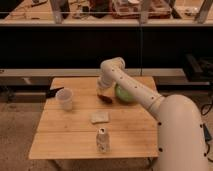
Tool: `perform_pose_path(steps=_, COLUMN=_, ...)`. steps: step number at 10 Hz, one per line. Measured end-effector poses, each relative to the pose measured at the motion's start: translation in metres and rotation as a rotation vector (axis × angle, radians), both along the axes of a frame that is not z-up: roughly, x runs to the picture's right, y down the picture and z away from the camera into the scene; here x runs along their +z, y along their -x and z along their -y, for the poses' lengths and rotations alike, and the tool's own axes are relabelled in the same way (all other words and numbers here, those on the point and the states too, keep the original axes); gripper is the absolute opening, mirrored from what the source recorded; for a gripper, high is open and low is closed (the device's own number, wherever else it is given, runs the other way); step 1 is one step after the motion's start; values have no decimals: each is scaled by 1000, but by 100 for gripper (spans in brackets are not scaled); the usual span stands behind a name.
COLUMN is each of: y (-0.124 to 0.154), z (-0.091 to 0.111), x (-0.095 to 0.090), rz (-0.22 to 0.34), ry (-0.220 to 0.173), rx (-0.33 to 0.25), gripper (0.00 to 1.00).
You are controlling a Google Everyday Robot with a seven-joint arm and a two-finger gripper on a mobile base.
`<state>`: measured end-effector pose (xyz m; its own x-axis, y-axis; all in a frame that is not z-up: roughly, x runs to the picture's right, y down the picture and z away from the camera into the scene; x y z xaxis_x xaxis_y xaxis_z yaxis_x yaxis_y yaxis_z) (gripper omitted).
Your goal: Drag the pepper across the table
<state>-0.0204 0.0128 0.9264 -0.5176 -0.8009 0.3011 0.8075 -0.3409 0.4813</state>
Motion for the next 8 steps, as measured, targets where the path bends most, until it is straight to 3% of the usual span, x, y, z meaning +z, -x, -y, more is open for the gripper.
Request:
perform_pose_path(steps=5, y=-7, z=-3, x=6, rz=-4, ry=-5, rx=3, gripper=79)
perform_pose_path(steps=8, y=-8, z=-5, x=15, rz=-17, ry=-21, rx=-13, gripper=80)
